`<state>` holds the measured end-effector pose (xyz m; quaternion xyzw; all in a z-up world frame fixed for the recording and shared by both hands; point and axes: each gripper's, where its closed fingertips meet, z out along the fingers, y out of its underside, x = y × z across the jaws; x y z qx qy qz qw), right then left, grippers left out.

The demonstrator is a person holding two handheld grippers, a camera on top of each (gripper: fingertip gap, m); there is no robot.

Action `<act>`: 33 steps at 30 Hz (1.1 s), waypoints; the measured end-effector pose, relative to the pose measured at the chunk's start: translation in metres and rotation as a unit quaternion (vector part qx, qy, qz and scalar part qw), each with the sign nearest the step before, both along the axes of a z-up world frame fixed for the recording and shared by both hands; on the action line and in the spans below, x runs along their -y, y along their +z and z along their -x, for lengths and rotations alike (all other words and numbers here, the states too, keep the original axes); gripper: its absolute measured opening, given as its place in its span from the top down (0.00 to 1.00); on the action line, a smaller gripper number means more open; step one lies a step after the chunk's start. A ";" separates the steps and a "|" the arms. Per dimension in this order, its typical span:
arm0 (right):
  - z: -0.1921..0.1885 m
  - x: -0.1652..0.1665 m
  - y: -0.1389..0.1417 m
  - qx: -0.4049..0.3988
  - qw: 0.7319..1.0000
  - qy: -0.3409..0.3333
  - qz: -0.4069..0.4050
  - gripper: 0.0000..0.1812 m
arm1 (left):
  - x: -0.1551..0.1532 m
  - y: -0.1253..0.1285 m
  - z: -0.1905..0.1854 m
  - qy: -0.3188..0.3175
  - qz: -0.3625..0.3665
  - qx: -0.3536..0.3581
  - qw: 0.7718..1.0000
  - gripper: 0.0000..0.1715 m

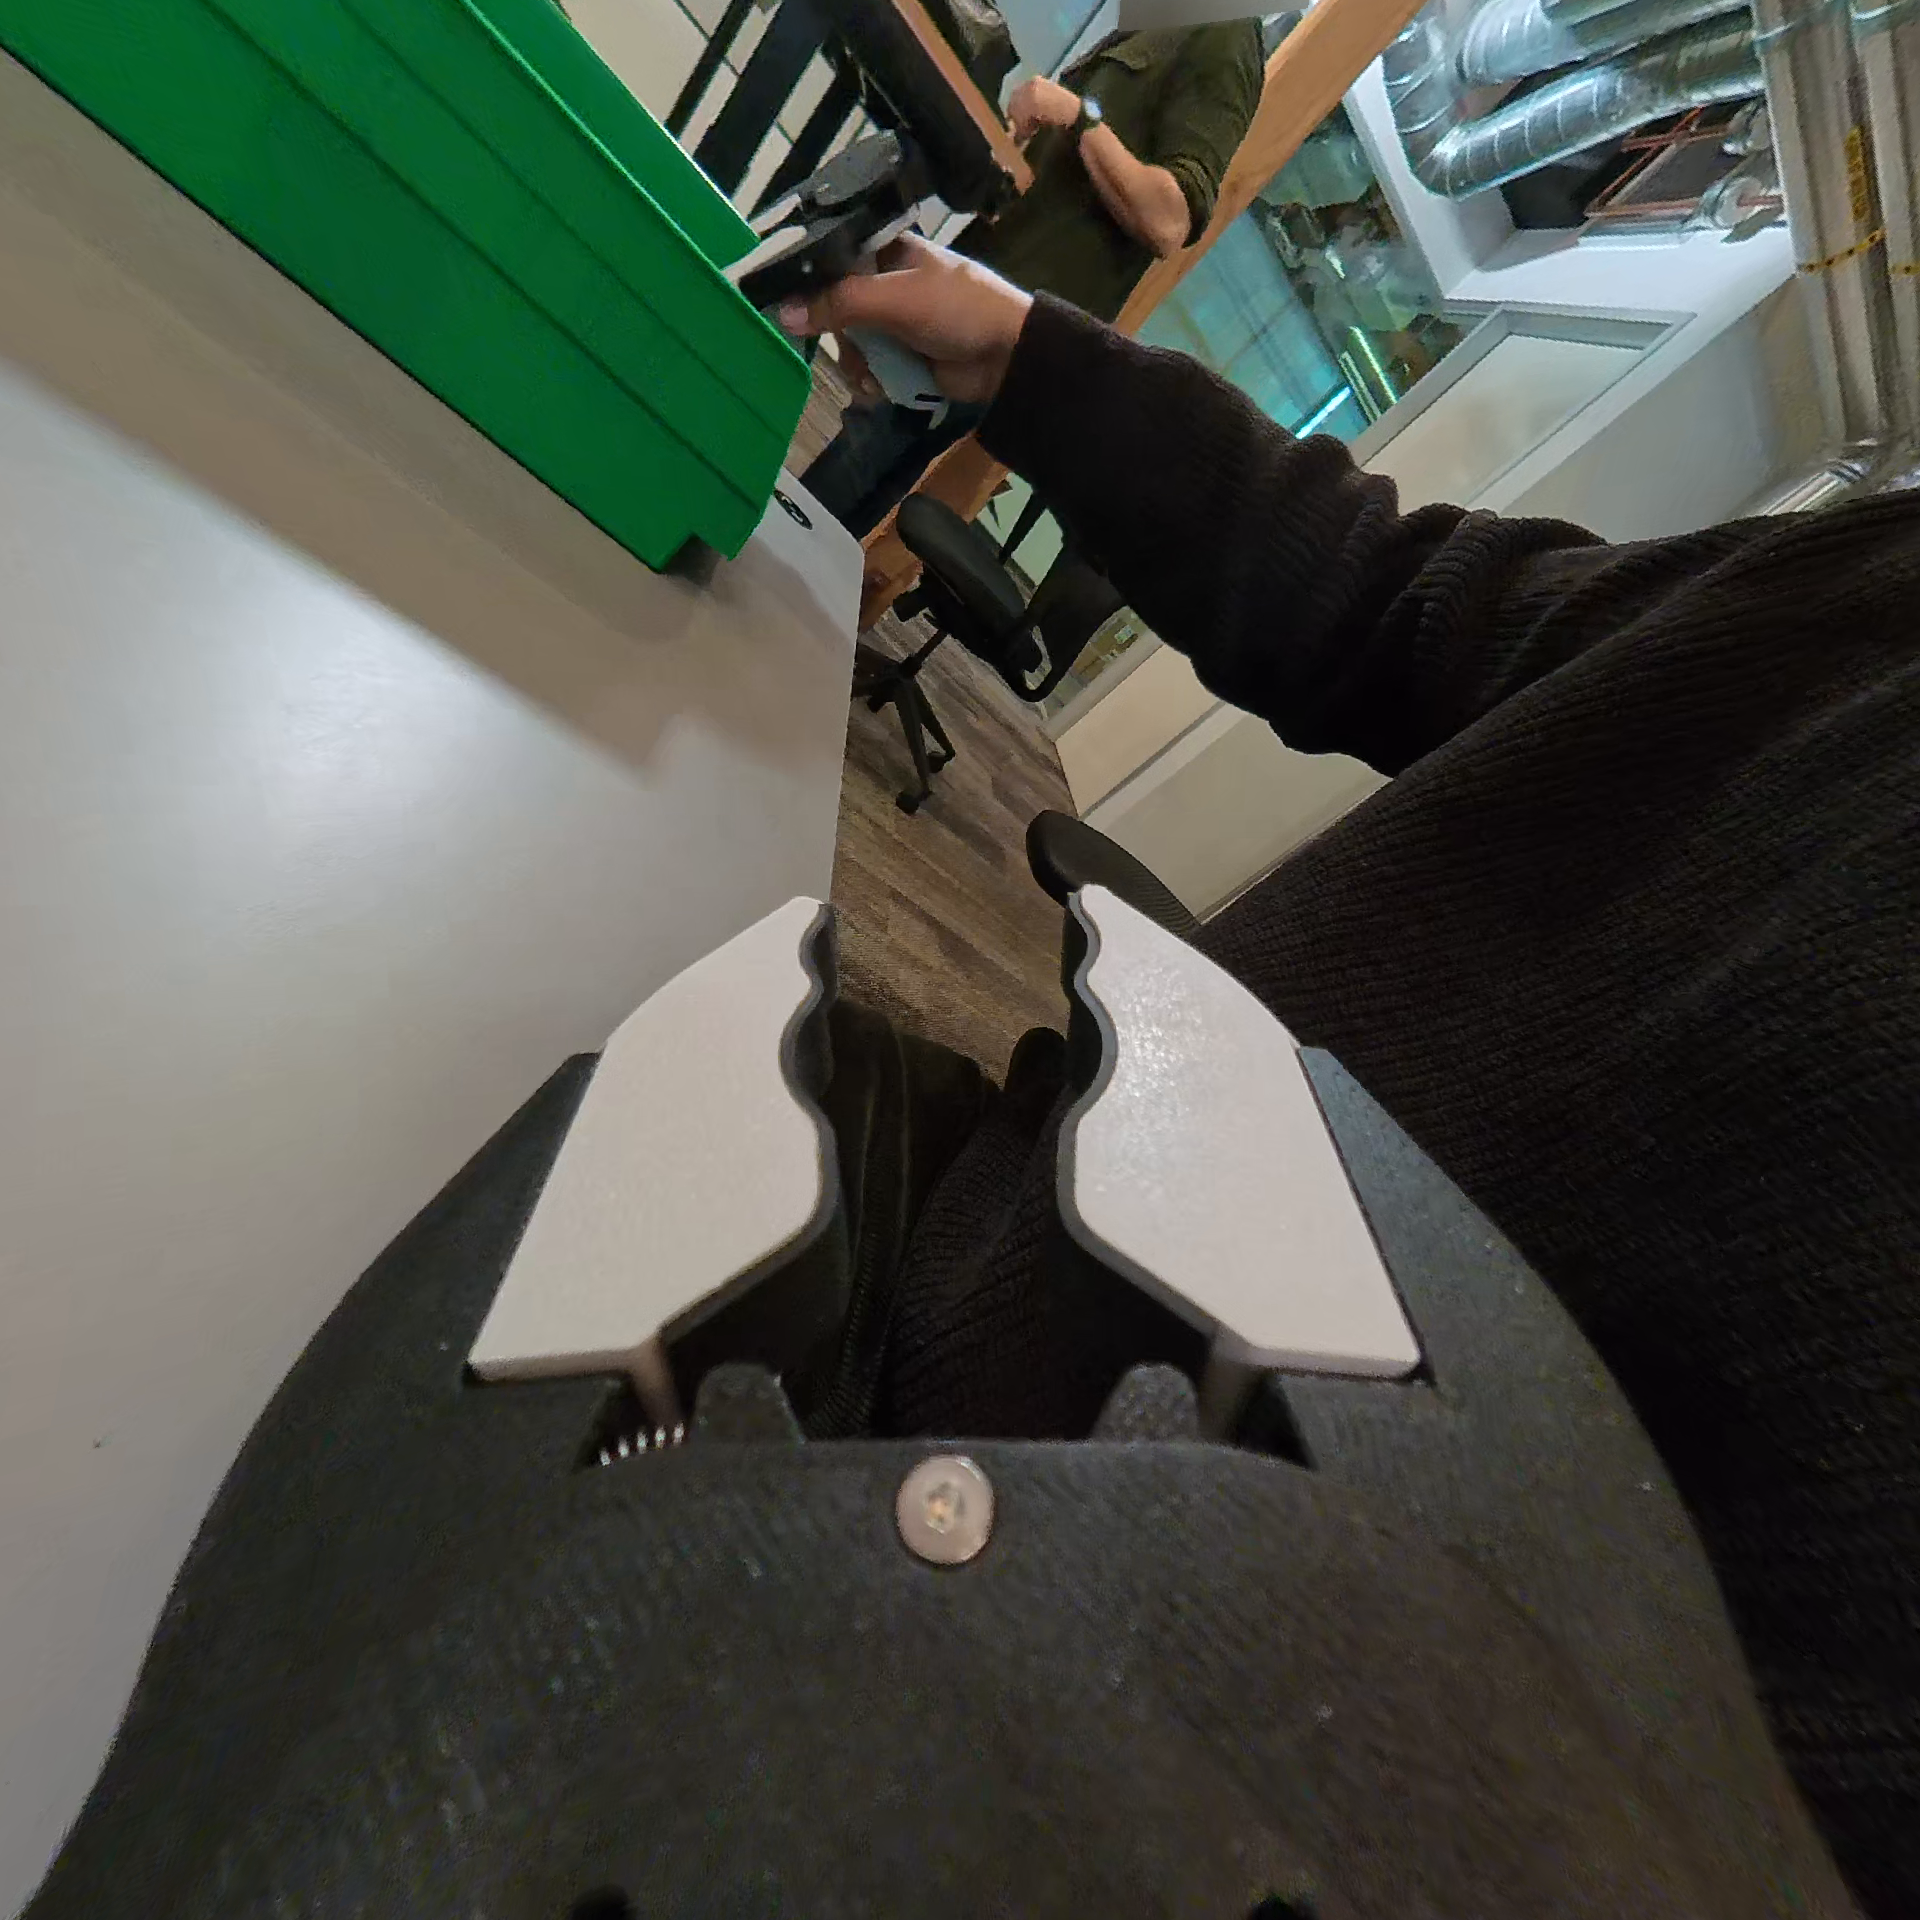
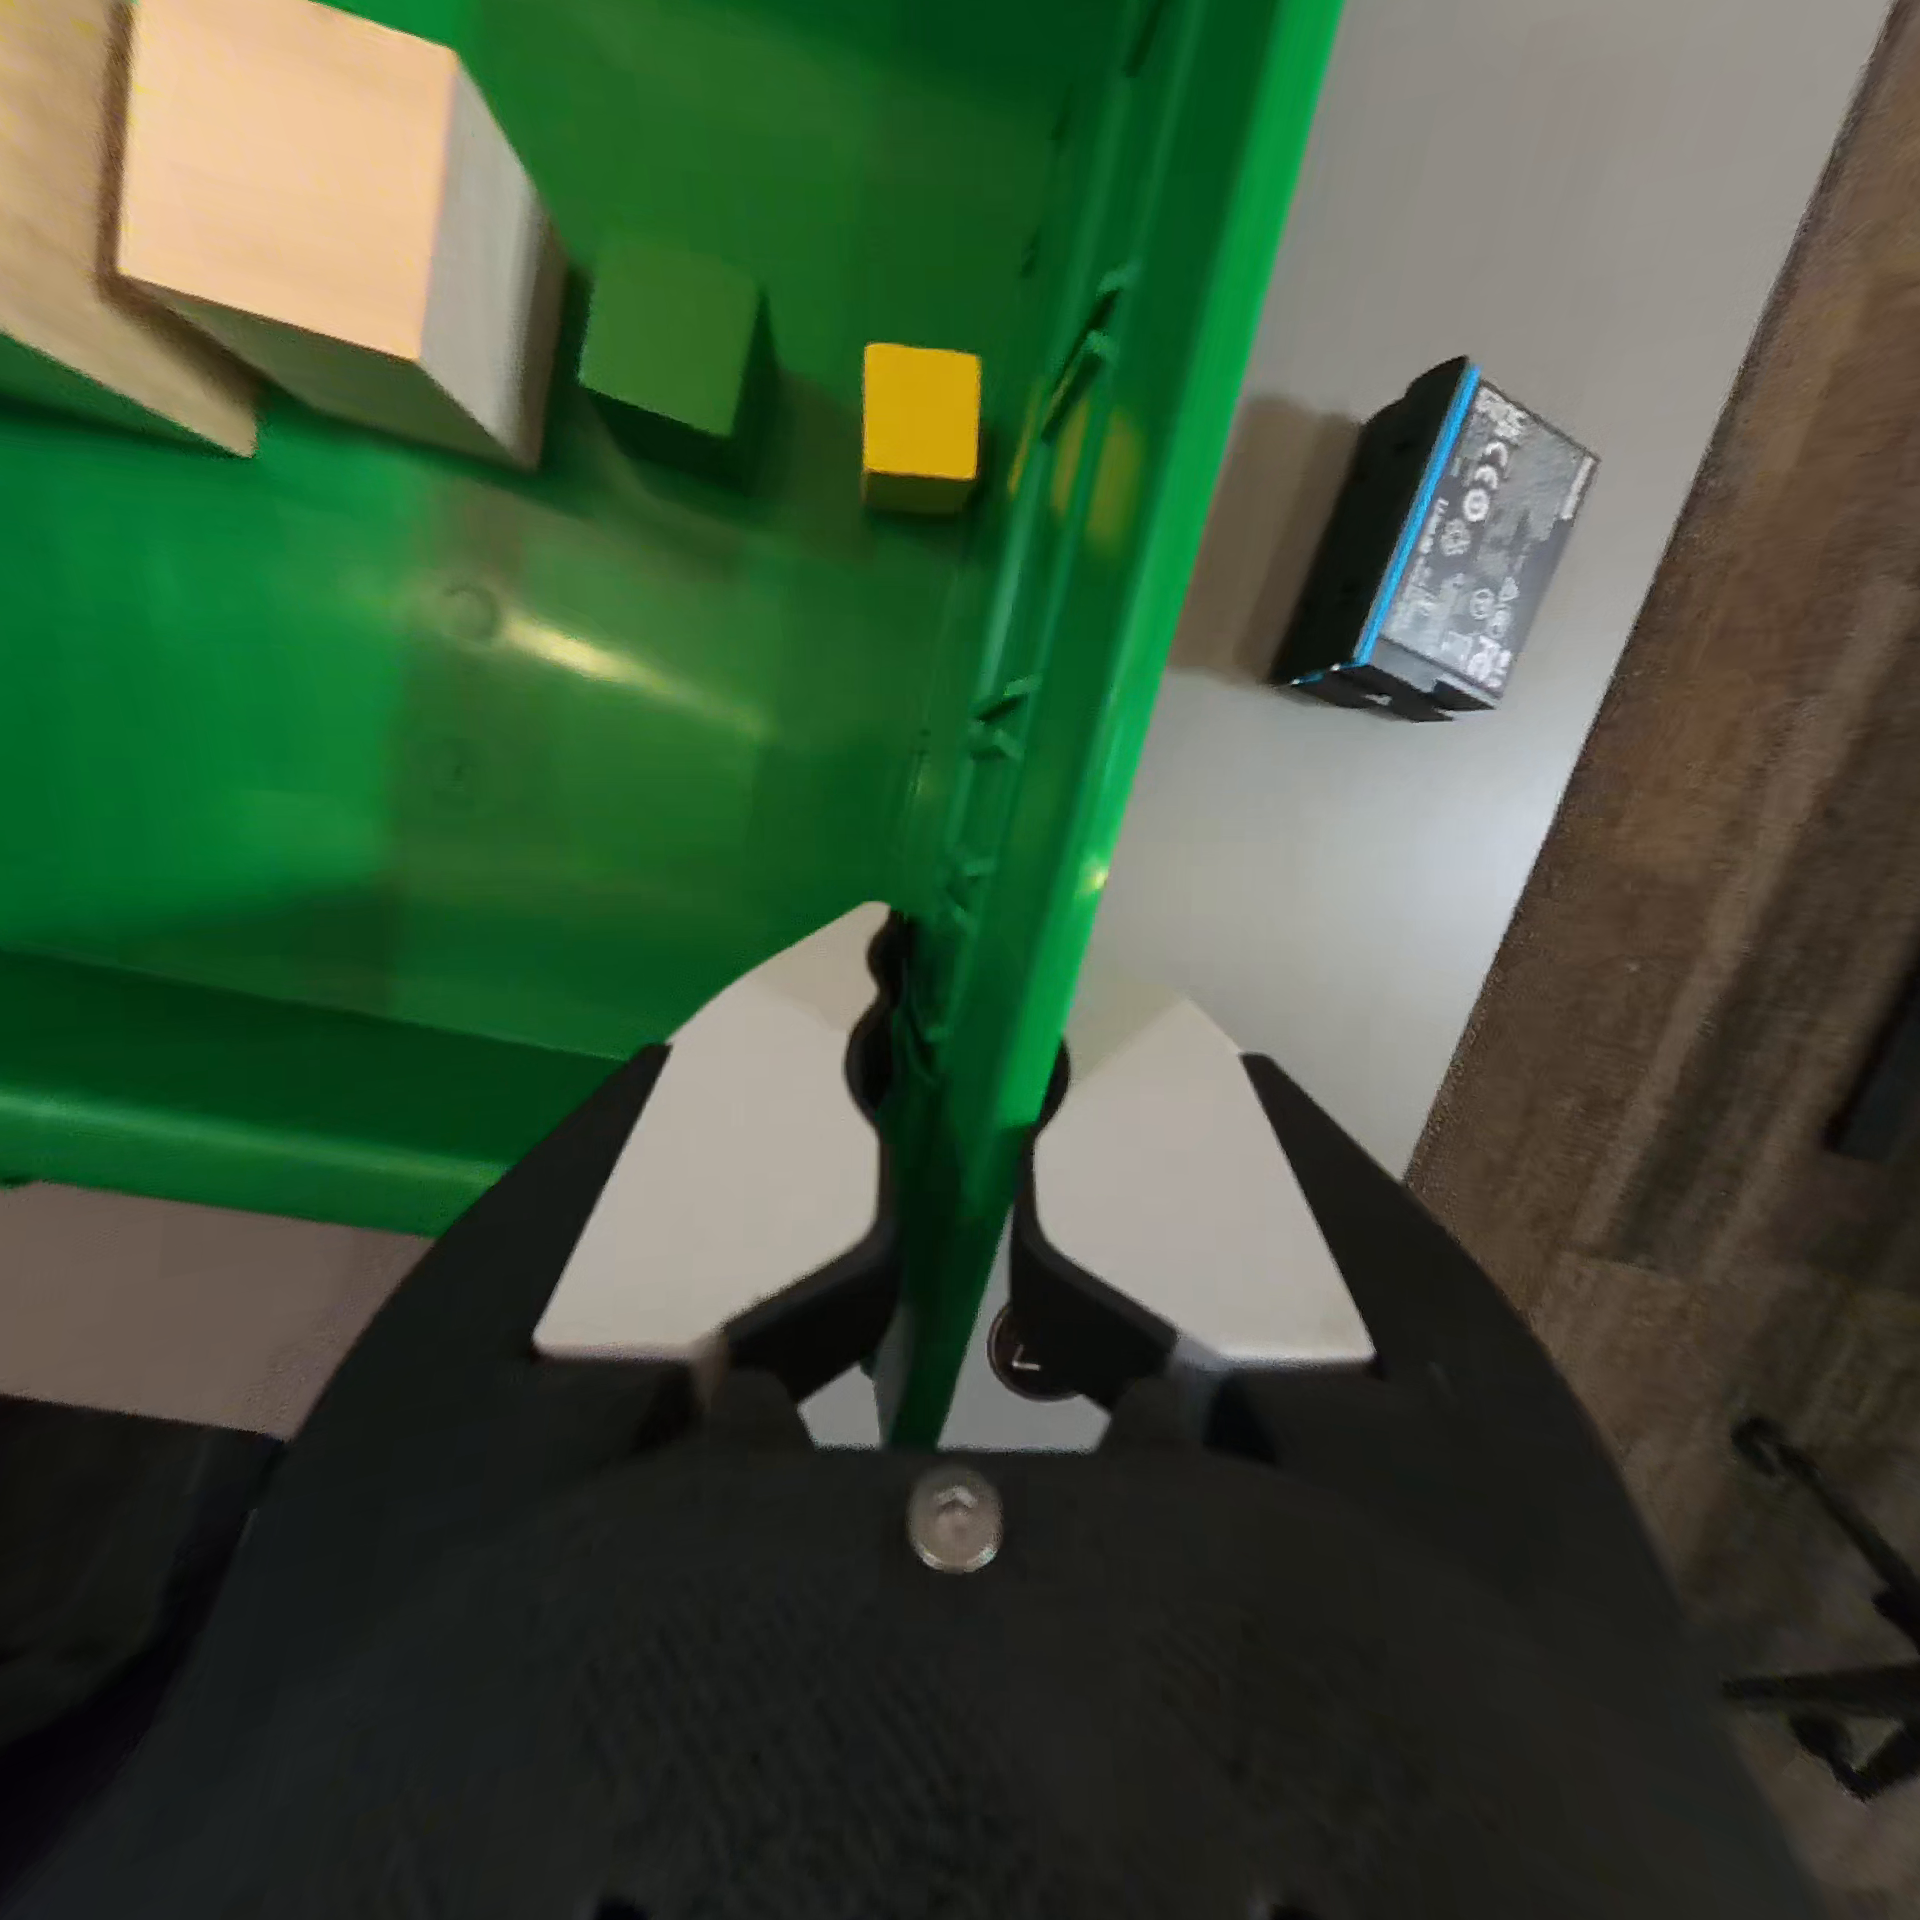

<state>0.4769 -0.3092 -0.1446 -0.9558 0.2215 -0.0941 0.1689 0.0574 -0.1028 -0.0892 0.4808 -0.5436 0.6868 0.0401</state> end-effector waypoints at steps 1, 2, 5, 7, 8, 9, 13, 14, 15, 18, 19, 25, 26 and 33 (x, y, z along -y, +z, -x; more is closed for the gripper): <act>0.001 0.000 0.000 -0.008 1.000 0.001 -0.003 0.90 | 0.001 0.001 0.001 -0.001 -0.001 0.002 1.000 0.76; 0.003 -0.001 0.000 -0.025 1.000 -0.010 -0.011 0.92 | 0.001 0.002 0.001 -0.001 -0.001 0.003 1.000 0.76; 0.008 -0.003 0.000 -0.074 0.996 -0.037 -0.042 0.96 | 0.002 0.005 0.002 0.001 0.001 0.005 1.000 0.76; 0.008 -0.003 0.000 -0.071 0.996 -0.032 -0.037 0.96 | 0.002 0.010 0.002 0.008 0.008 0.009 1.000 0.76; 0.008 -0.003 0.000 -0.070 0.997 -0.032 -0.031 0.96 | 0.000 0.015 0.002 0.017 0.014 0.012 1.000 0.76; 0.009 -0.002 0.000 -0.072 0.996 -0.033 -0.029 0.96 | -0.002 0.021 0.002 0.030 0.020 0.017 0.999 0.76; 0.010 -0.002 0.000 -0.102 0.993 -0.056 -0.036 0.97 | -0.042 0.038 -0.004 0.174 -0.013 0.013 0.985 0.74; 0.009 -0.002 0.000 -0.101 0.993 -0.053 -0.033 0.97 | -0.066 0.036 -0.004 0.240 -0.057 -0.001 0.969 0.70; 0.009 -0.002 0.000 -0.099 0.993 -0.051 -0.031 0.97 | -0.093 0.035 0.001 0.305 -0.105 -0.010 0.947 0.67; 0.009 -0.001 0.000 -0.101 0.993 -0.057 -0.031 0.97 | -0.180 0.037 0.041 0.477 -0.277 -0.021 0.834 0.59; 0.009 -0.001 0.000 -0.101 0.993 -0.058 -0.031 0.97 | -0.208 0.039 0.061 0.527 -0.332 -0.030 0.782 0.59; 0.009 -0.001 0.000 -0.093 0.993 -0.061 -0.036 0.97 | -0.287 0.026 0.127 0.601 -0.479 -0.106 0.631 0.47; 0.009 -0.001 0.000 -0.092 0.993 -0.063 -0.038 0.97 | -0.292 0.017 0.126 0.591 -0.480 -0.124 0.637 0.47; 0.015 -0.003 0.001 -0.097 0.990 -0.093 -0.049 0.97 | -0.316 -0.052 0.119 0.492 -0.542 -0.273 0.625 0.62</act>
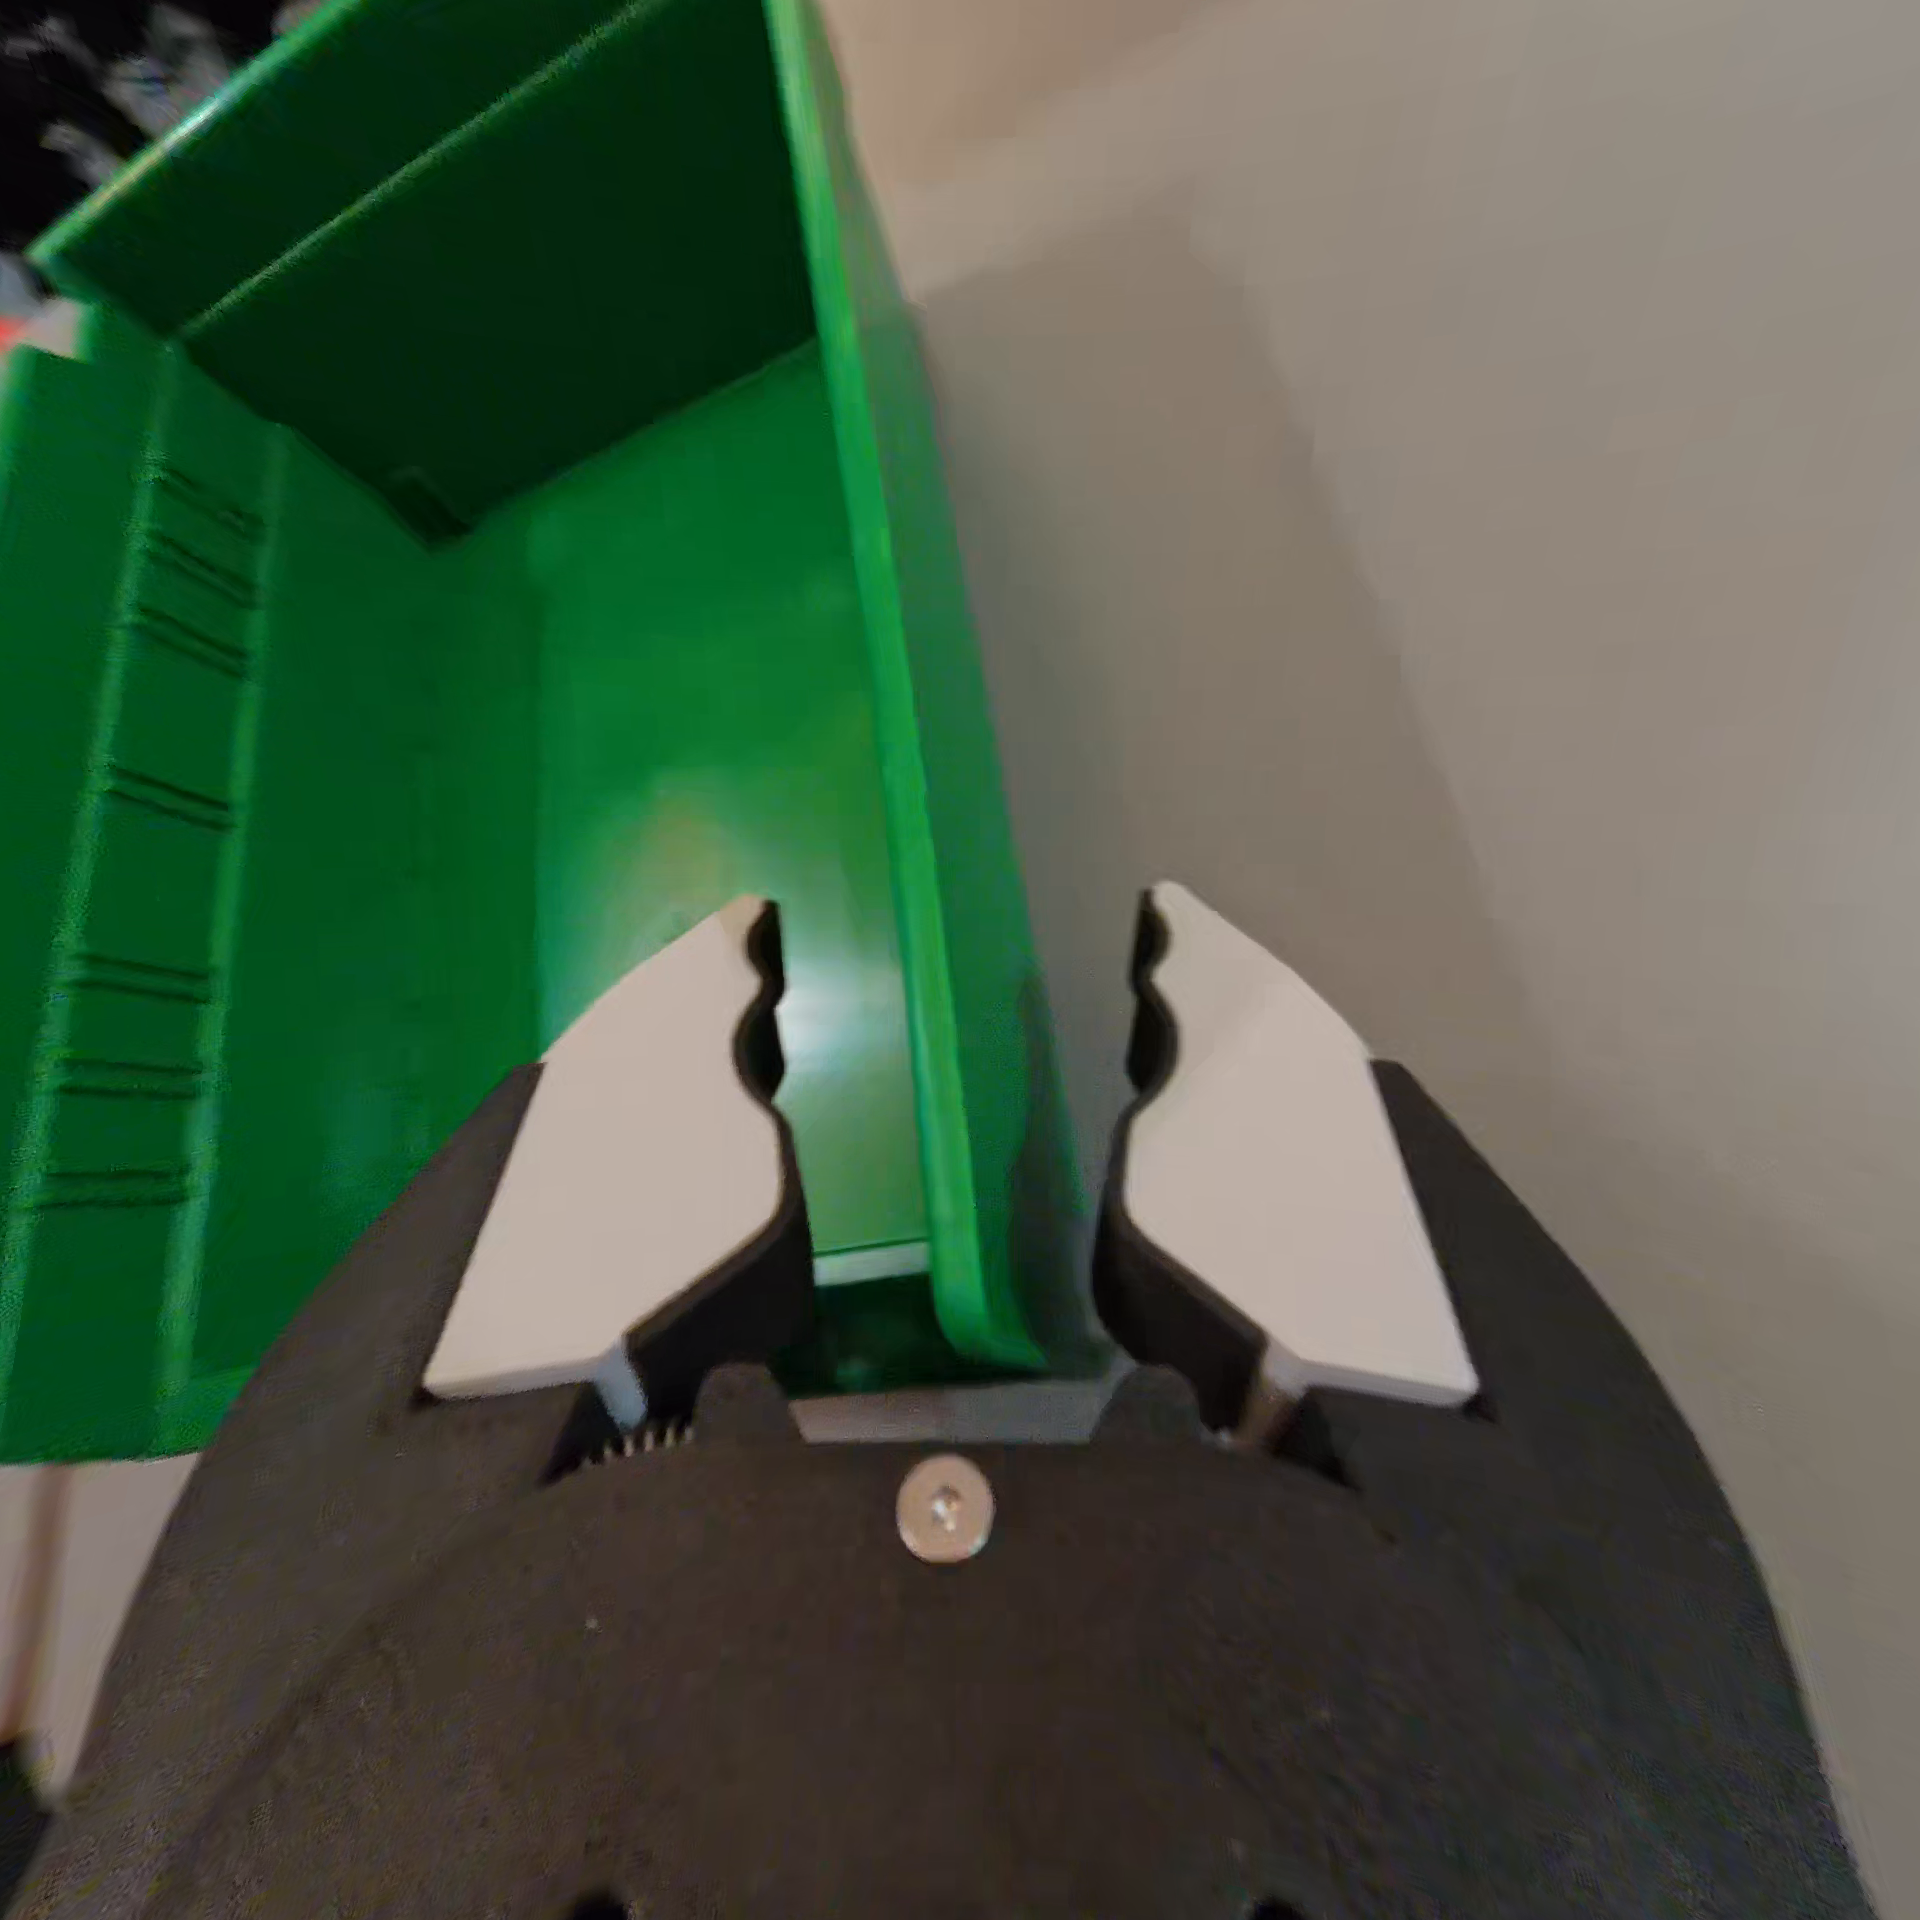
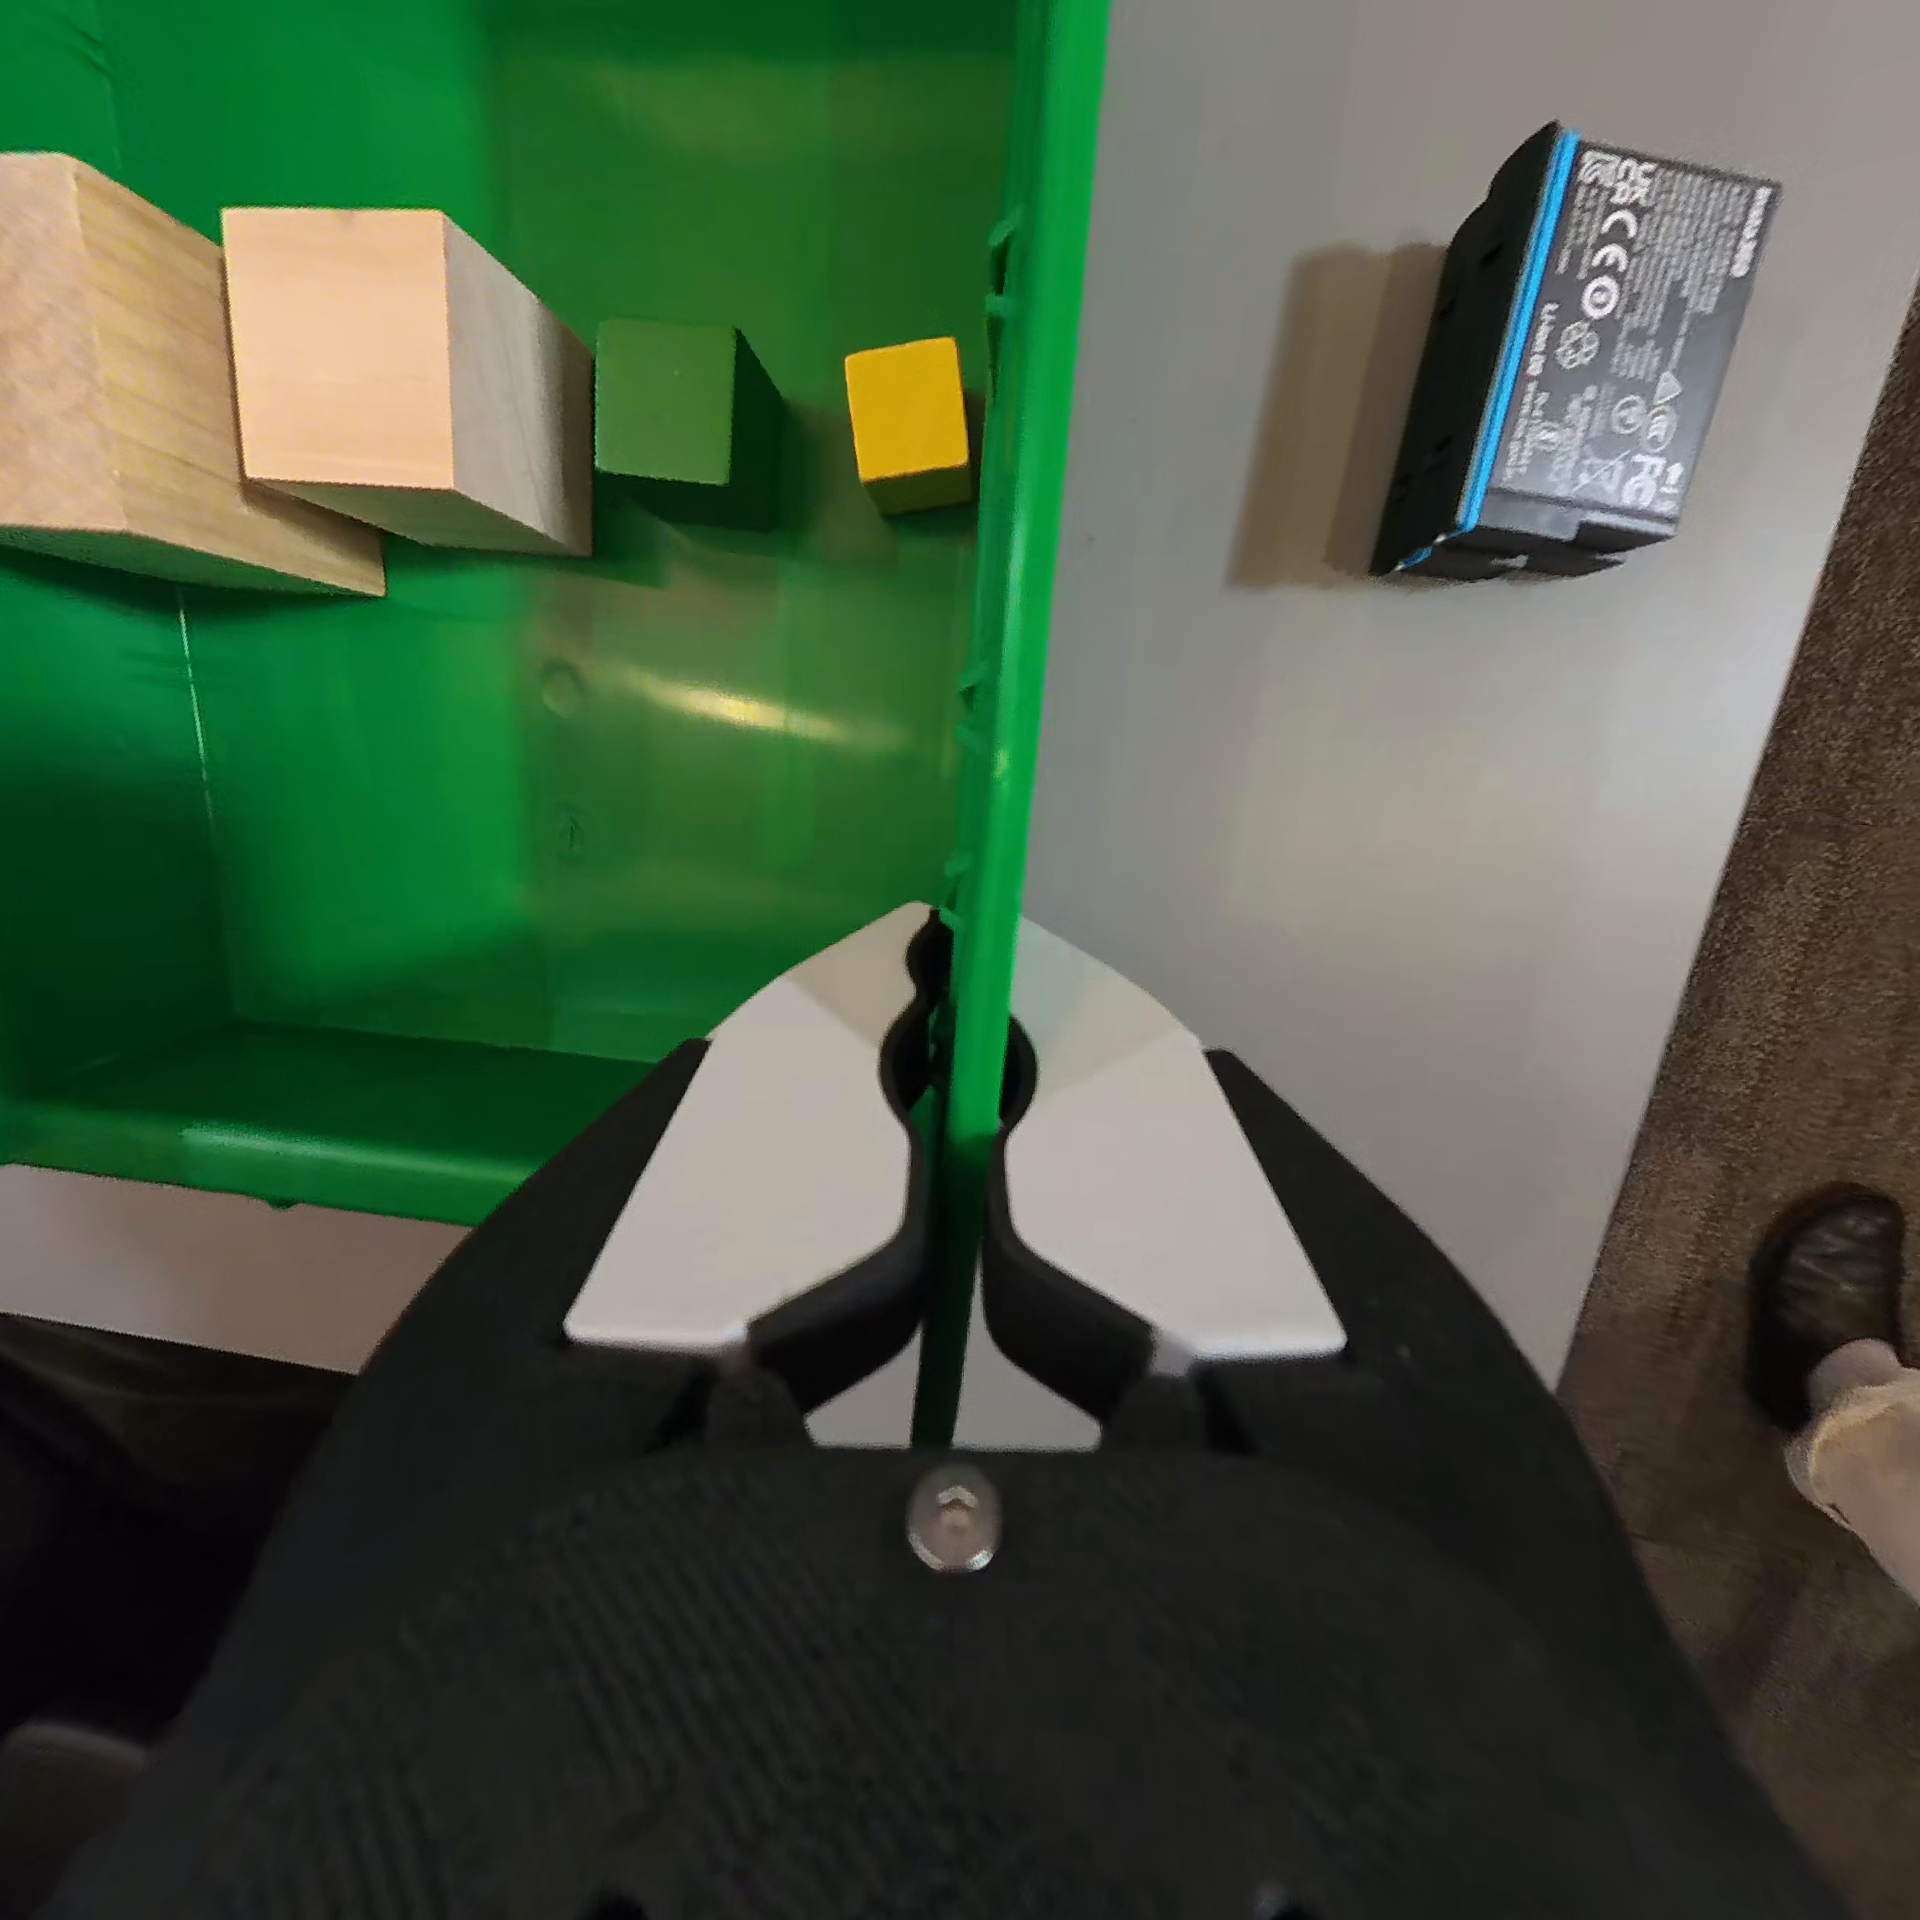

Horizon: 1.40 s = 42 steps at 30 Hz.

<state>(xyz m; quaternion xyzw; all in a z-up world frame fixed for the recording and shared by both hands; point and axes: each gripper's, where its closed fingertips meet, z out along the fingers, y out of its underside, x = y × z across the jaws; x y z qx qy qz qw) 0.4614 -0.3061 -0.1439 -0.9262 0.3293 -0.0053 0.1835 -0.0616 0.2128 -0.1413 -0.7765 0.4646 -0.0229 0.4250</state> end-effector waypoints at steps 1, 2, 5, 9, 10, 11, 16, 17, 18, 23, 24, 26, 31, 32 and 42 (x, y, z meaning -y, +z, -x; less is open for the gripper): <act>0.002 0.000 0.000 0.000 1.000 -0.003 0.001 0.97 | -0.009 -0.003 0.006 0.011 -0.028 -0.032 0.999 0.70; 0.004 -0.001 0.000 0.001 1.000 -0.004 0.002 0.97 | -0.010 -0.005 0.006 0.002 -0.037 -0.051 0.998 0.76; 0.010 -0.003 0.001 0.002 1.000 -0.012 0.005 0.97 | 0.002 -0.004 -0.006 -0.031 0.018 -0.003 0.999 0.96; 0.023 -0.010 0.001 0.007 1.000 -0.013 0.004 0.97 | -0.002 0.018 -0.001 -0.036 0.028 0.033 0.998 0.96; 0.027 -0.012 0.001 0.007 1.000 -0.014 0.004 0.97 | -0.002 0.026 0.001 -0.035 0.037 0.053 0.997 0.96; 0.031 -0.015 0.001 0.009 1.000 -0.014 0.004 0.97 | -0.003 0.035 0.002 -0.032 0.045 0.073 0.996 0.96; 0.059 -0.043 0.001 0.012 1.000 -0.008 -0.009 0.97 | 0.000 0.068 0.016 -0.031 0.024 0.078 0.996 0.96; 0.067 -0.051 0.001 0.009 1.000 -0.005 -0.013 0.97 | 0.001 0.076 0.018 -0.032 0.008 0.077 0.996 0.96; 0.075 -0.059 0.001 0.006 1.000 -0.001 -0.015 0.97 | 0.003 0.084 0.020 -0.033 -0.008 0.077 0.996 0.96; 0.121 -0.113 0.004 -0.008 1.000 0.023 -0.017 0.97 | 0.012 0.125 0.020 -0.047 -0.039 0.105 0.993 0.96; 0.132 -0.125 0.004 -0.011 0.999 0.026 -0.019 0.97 | 0.014 0.132 0.020 -0.050 -0.039 0.114 0.991 0.96; 0.156 -0.153 0.002 -0.015 0.999 0.036 -0.022 0.97 | 0.017 0.142 0.021 -0.057 -0.040 0.123 0.990 0.96; 0.225 -0.227 0.003 -0.008 0.998 0.063 -0.027 0.97 | 0.014 0.165 0.036 -0.055 -0.055 0.129 0.989 0.96; 0.239 -0.242 0.003 -0.009 0.997 0.067 -0.028 0.97 | 0.011 0.170 0.042 -0.051 -0.060 0.130 0.988 0.96; 0.392 -0.408 0.003 -0.028 0.991 0.118 -0.061 0.95 | -0.033 0.188 0.127 0.043 -0.084 0.116 0.989 0.96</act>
